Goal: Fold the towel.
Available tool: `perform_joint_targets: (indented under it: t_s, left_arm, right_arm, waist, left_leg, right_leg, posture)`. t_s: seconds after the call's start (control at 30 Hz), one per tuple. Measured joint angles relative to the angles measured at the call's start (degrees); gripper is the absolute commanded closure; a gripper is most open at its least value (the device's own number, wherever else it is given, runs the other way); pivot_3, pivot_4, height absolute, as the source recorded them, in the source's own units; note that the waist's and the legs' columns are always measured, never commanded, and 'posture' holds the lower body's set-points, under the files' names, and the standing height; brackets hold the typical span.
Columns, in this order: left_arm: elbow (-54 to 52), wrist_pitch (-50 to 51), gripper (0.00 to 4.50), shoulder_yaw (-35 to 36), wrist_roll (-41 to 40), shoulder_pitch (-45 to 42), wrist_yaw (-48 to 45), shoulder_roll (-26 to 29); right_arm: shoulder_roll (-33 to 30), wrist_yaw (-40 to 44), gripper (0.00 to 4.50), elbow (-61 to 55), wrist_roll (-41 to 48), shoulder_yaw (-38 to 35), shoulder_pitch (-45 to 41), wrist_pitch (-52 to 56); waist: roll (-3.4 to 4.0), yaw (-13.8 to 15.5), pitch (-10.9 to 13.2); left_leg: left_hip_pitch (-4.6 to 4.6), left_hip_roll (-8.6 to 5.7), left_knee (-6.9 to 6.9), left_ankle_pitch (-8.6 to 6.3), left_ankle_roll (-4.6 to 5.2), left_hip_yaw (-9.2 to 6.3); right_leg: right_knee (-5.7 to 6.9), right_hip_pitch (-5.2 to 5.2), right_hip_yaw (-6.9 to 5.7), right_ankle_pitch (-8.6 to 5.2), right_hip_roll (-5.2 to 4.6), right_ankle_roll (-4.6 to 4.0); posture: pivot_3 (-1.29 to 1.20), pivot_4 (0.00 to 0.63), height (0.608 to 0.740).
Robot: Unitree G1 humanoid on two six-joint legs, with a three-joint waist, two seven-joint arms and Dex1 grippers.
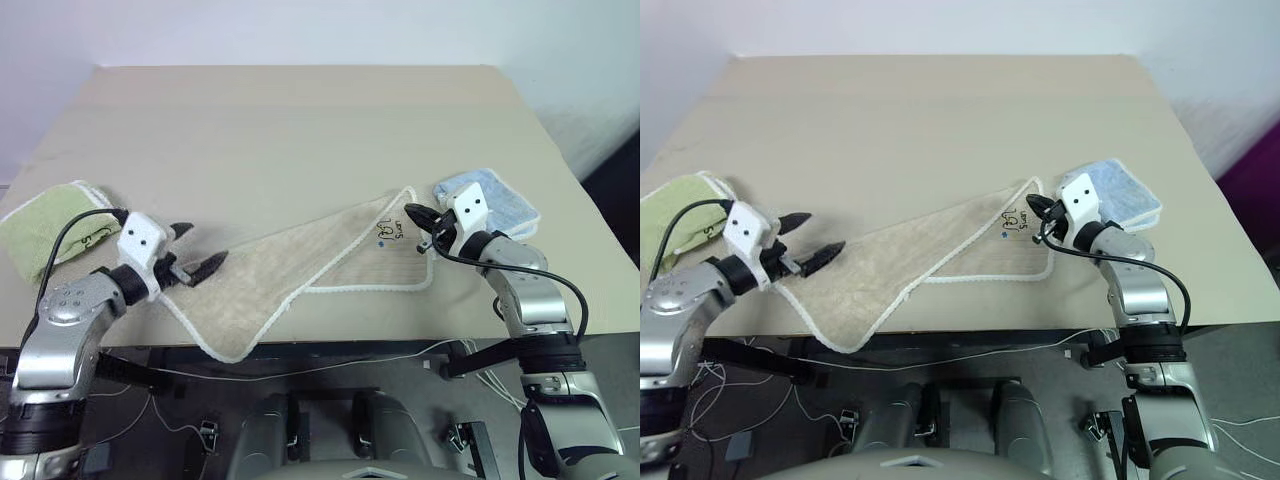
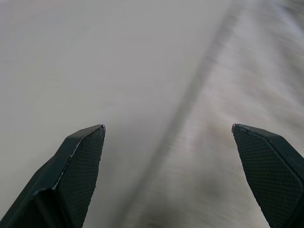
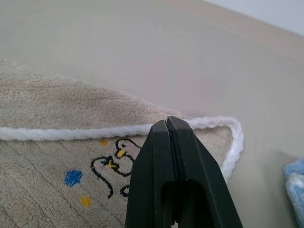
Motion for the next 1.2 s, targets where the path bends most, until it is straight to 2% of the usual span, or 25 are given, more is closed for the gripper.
perform_joint_targets:
  t_s: [0.17,0.43,0.57,0.7,0.87,1.0,1.2]
  left_arm:
    - [-4.0,-4.3,0.02,-2.3,0.5,7.1,-11.6,8.4]
    - [-6.8,-13.9,0.02,-7.0,3.3,10.8,-26.5,18.7]
    - [-6.0,-21.2,0.02,-10.9,8.1,10.0,-28.8,20.2]
    - [0.1,-31.8,0.02,-15.3,16.1,5.4,-26.5,18.0]
    - [4.2,-39.9,0.02,-16.6,19.5,3.8,-23.5,16.1]
    - [5.9,-43.6,0.89,-17.1,20.6,3.5,-21.4,15.6]
    - [6.2,-41.4,2.97,-16.3,16.1,4.0,-21.2,15.6]
  right_arm:
    - [0.5,0.0,4.50,0.0,0.0,0.5,-0.3,0.0]
    - [0.4,0.0,4.50,-0.8,0.0,0.7,1.2,0.8]
    - [0.4,-0.3,4.50,-1.6,0.0,0.5,1.9,1.3]
    - [0.4,-0.9,4.50,-4.0,0.0,0.2,3.2,2.0]
    - [0.3,-1.5,4.50,-5.6,0.1,-0.4,4.3,3.2]
    - [0.0,-1.6,4.50,-6.1,0.1,-0.7,4.3,3.6]
    - [0.0,-1.6,4.50,-6.1,0.1,-0.7,4.1,3.6]
  waist:
    - [0.21,0.0,0.1]
    - [0.44,0.0,0.2]
    - [0.47,0.0,0.2]
    - [0.50,0.2,0.2]
    - [0.52,0.2,0.2]
    - [0.52,0.2,0.2]
    - [0.52,0.1,0.2]
  left_leg:
    - [-0.02,0.00,-0.04,-0.13,0.16,0.00]
    - [-0.05,-0.02,-0.25,-0.18,0.24,0.06]
    - [-0.06,-0.02,-0.40,-0.09,0.12,0.09]
    - [-0.06,-0.02,-0.41,-0.05,0.16,0.10]
    - [-0.04,-0.02,-0.41,0.02,0.30,0.12]
    - [0.03,-0.01,-0.39,0.03,0.31,0.13]
    - [0.03,0.02,-0.40,0.03,0.32,0.14]
  right_leg:
    - [-0.06,-0.05,0.01,-0.09,-0.03,-0.18]
    - [-0.27,-0.21,0.13,-0.09,-0.06,-0.23]
    - [-0.26,-0.21,0.11,-0.09,-0.01,-0.22]
    - [-0.25,-0.19,0.08,-0.07,0.03,-0.19]
    - [-0.23,-0.17,0.08,0.04,0.08,0.01]
    - [-0.22,-0.10,0.07,0.04,0.13,0.02]
    - [-0.21,-0.10,0.07,0.04,0.28,0.05]
  posture:
    - [0.00,0.150,0.740]
    - [0.00,0.150,0.740]
    - [0.00,0.150,0.740]
    - [0.00,0.150,0.740]
    - [0.00,0.150,0.740]
    - [0.00,0.150,0.740]
    - [0.00,0.150,0.740]
